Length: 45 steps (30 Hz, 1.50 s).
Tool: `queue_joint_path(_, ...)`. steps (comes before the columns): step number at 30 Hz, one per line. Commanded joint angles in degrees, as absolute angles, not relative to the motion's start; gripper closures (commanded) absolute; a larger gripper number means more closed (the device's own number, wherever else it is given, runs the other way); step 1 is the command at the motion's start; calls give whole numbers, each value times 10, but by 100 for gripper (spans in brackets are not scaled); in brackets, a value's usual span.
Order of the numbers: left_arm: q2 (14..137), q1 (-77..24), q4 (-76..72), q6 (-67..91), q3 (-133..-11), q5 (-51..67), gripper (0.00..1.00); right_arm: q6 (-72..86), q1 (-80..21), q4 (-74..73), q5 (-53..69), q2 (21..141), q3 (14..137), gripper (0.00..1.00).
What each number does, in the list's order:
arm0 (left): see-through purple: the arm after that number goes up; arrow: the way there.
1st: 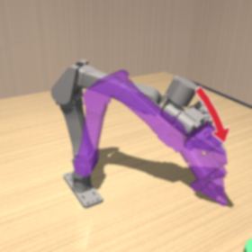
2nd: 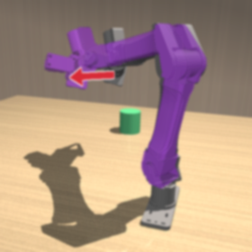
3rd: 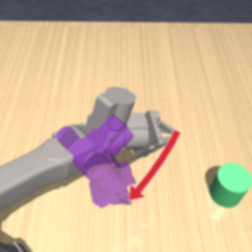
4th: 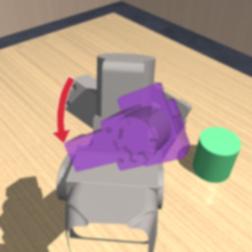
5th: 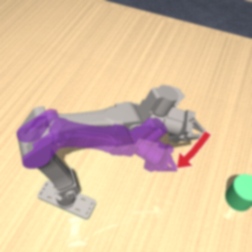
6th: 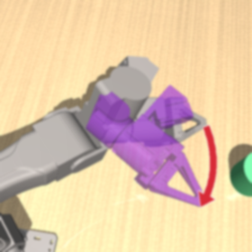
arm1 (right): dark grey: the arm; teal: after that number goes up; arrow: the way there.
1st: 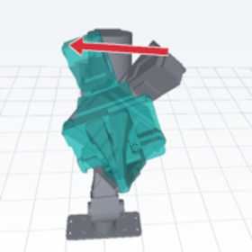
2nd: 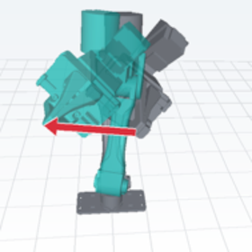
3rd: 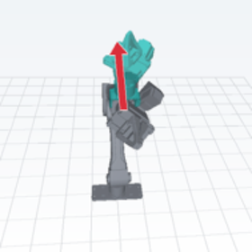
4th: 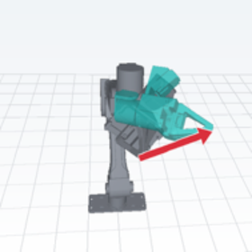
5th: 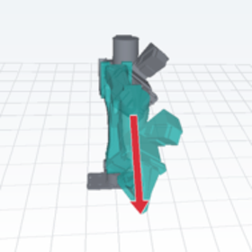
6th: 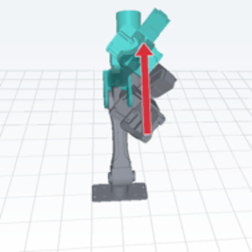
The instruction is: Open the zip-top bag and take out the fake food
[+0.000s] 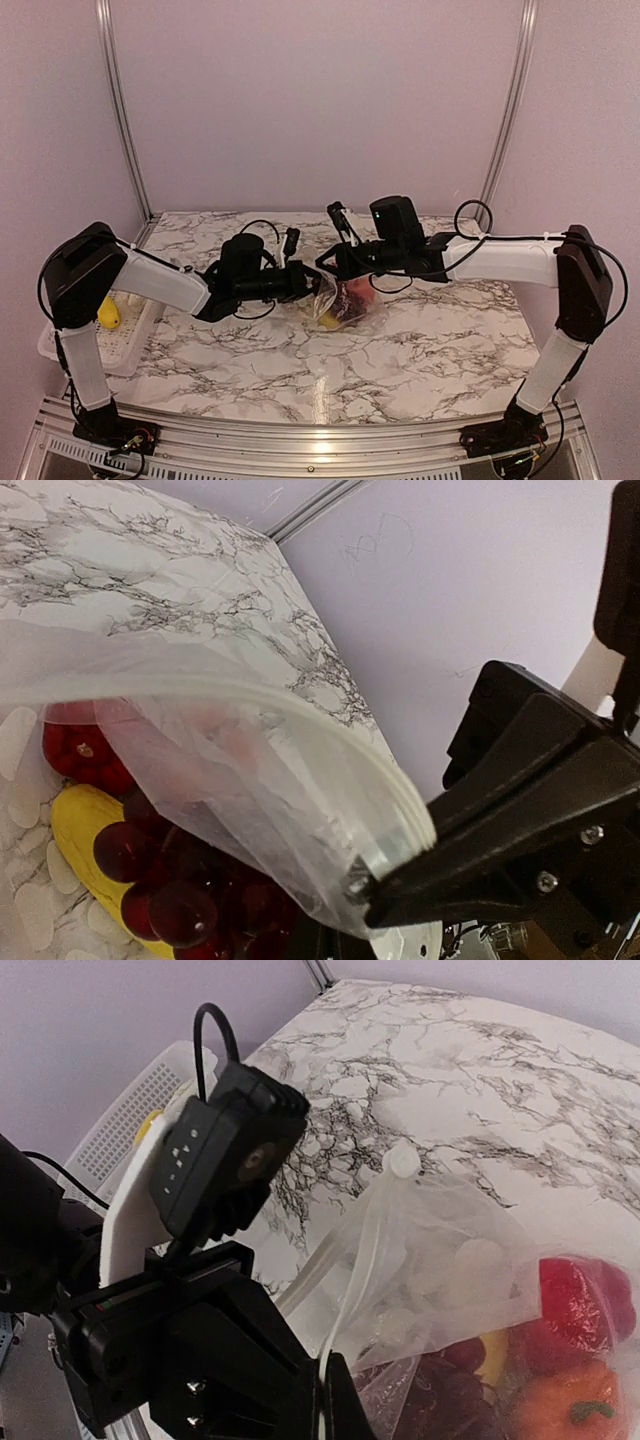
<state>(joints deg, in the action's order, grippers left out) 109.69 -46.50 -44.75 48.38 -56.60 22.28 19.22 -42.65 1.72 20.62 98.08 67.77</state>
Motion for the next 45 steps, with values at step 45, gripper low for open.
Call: queue_joint_path(45,604,-290,-90,411,-550,80,100,199,-400,44,222,970,638,100)
